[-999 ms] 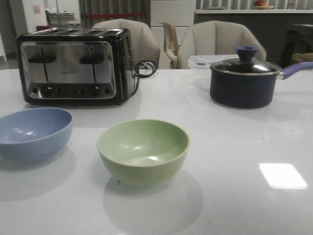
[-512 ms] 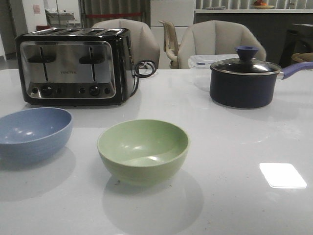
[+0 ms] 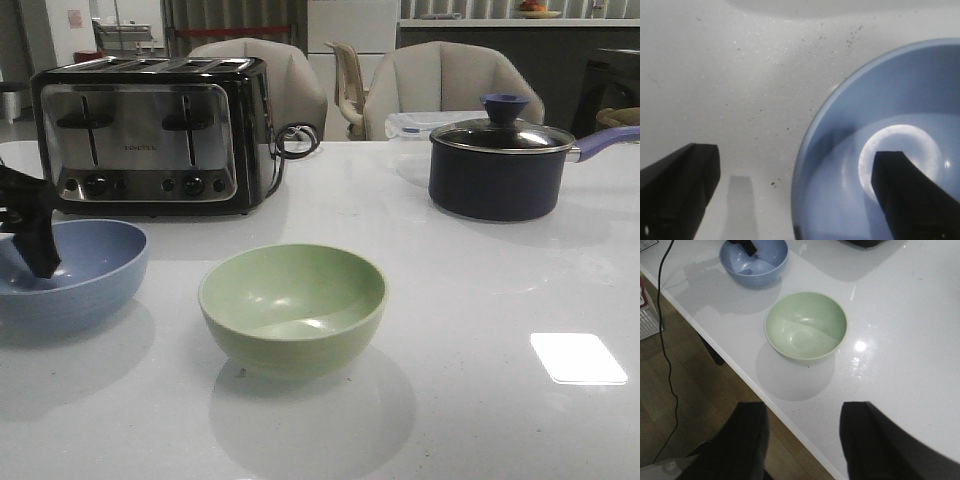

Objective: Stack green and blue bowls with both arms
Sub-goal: 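Lower the left gripper onto the rim of the light blue bowl and grasp, then lift the blue bowl with the left gripper and carry it over the green bowl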

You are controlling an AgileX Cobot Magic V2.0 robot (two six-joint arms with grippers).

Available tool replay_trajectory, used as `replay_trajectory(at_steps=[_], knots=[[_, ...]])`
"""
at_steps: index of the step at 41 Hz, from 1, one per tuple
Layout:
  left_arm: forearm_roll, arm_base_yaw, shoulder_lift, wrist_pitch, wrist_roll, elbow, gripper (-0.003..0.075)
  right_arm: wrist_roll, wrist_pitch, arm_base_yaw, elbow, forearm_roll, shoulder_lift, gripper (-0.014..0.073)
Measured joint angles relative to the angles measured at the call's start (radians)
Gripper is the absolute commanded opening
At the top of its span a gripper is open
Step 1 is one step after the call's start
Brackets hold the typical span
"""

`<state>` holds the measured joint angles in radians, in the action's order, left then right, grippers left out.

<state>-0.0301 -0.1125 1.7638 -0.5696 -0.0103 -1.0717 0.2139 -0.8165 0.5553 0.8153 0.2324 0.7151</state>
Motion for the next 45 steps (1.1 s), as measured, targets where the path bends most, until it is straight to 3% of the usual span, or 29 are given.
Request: replay_trajectory(at_steps=[12,23,34,45], knots=[[-0.020,0.000,0.011,-0.002,0.001,-0.007,0.0288,0.000,0.000,0.000,0.000,0.000,0.000,0.0444],[-0.020,0.000,0.011,-0.006,0.001,-0.007,0.0113,0.000,0.000,0.000,0.000,0.000,0.000,0.0444],[-0.031,0.000,-0.022,-0.090,-0.009,-0.035,0.0098,0.000,0.000,0.000,0.000,0.000,0.000,0.0444],[-0.046,-0.009,-0.184,-0.199,-0.071,-0.116,0.0098,0.000,0.000,0.000,0.000,0.000,0.000,0.0444]])
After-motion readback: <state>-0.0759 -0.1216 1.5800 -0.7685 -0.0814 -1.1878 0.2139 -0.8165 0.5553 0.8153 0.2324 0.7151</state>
